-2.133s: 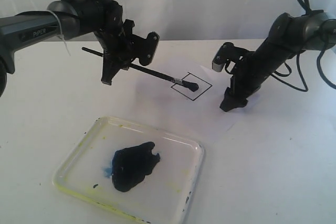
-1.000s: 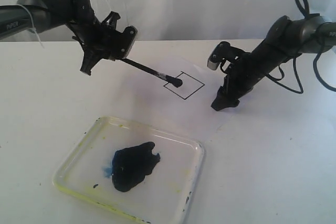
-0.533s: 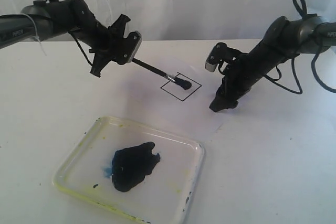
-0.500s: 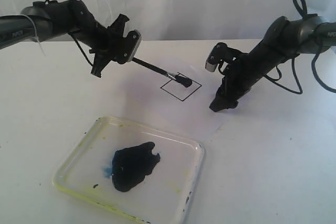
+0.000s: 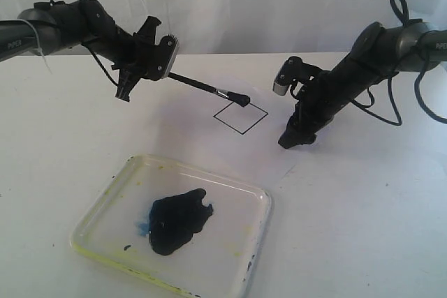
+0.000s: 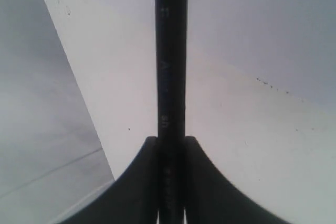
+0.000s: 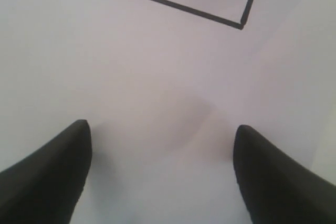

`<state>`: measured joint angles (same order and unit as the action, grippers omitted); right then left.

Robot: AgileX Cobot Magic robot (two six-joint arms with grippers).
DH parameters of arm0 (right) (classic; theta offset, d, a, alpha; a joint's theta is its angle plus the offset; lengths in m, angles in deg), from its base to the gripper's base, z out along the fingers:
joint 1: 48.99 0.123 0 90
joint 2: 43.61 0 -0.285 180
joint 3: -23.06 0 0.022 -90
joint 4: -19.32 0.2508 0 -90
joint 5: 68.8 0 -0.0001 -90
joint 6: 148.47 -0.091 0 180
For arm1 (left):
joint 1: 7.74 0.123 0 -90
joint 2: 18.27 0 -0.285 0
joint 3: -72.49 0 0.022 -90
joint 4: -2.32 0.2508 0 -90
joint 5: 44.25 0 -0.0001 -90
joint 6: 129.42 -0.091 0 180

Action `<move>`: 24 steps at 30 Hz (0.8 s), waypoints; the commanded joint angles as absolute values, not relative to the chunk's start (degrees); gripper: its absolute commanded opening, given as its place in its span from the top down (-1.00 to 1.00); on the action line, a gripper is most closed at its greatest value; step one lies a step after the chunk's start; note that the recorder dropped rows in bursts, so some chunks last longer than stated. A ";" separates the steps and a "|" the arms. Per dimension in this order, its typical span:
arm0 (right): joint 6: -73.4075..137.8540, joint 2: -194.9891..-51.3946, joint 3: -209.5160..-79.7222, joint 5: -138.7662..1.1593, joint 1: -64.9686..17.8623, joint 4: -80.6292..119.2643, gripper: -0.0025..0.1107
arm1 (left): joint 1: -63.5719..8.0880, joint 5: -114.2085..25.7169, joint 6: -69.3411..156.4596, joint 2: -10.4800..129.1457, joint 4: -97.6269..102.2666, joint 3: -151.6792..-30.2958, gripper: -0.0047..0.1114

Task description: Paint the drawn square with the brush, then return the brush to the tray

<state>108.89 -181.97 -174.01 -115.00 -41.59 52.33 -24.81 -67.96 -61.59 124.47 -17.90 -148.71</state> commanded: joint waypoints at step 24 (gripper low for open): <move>109.28 -182.89 -173.46 -114.48 -41.46 51.28 -0.29 | -27.86 -58.87 -70.24 128.17 -18.26 -149.07 0.92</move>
<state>108.89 -181.97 -174.01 -114.87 -41.59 52.41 -27.14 -58.65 -61.59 128.76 -17.64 -148.71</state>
